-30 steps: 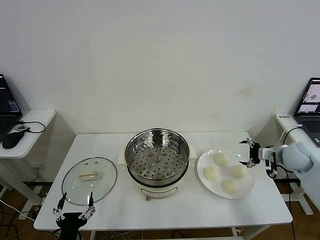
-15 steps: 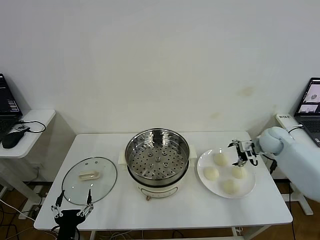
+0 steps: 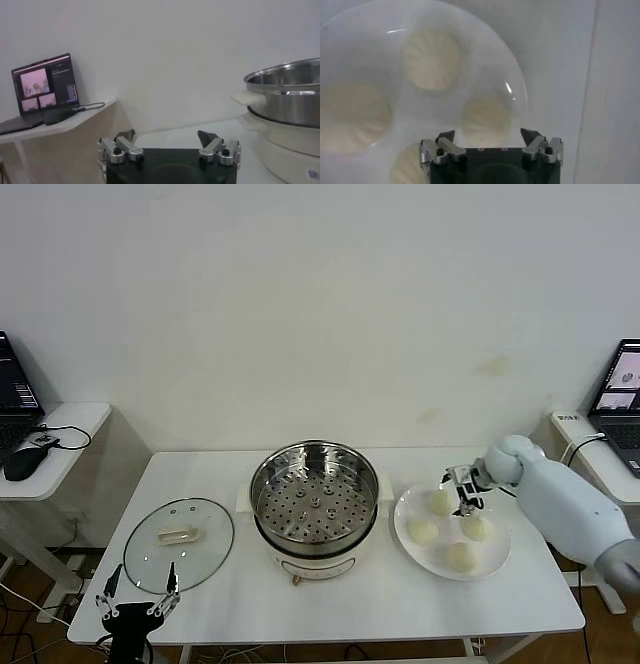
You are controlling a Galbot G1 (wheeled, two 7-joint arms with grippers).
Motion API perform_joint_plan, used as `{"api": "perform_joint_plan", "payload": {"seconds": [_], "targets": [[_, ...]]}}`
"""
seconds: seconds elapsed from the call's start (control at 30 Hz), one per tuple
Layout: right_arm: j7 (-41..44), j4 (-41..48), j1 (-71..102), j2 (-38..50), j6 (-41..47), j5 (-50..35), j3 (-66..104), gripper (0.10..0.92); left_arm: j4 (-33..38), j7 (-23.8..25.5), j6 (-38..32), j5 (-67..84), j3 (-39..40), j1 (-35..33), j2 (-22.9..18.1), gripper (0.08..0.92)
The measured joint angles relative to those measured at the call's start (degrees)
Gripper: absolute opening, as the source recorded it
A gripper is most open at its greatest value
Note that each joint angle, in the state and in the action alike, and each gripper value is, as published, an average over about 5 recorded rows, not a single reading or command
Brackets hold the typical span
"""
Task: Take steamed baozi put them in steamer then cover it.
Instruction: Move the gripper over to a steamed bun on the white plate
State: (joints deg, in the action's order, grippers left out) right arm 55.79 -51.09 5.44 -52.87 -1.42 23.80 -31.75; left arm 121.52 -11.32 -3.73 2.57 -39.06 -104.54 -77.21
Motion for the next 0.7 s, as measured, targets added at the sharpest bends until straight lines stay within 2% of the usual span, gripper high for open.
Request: {"api": "perform_joint_plan", "payload": {"seconds": [0.17, 0.37, 0.7], "targets": [[0.24, 2.77, -0.35, -2.18, 0.15, 0.84, -0.42, 0.748, -0.2, -0.02, -0.04, 0.05, -0.01, 0.25, 0.03, 0.823], [0.55, 5.18, -0.66, -4.13, 0.37, 1.75, -0.63, 0.725, -0.23, -0.04, -0.05, 0.23, -0.03, 0.31, 0.15, 0.823], [1.05, 6.4, -1.37, -4.87, 0.88, 1.66, -0.94, 0.609, -0.23, -0.19, -0.14, 0.45, -0.17, 0.19, 0.17, 0.823]]}}
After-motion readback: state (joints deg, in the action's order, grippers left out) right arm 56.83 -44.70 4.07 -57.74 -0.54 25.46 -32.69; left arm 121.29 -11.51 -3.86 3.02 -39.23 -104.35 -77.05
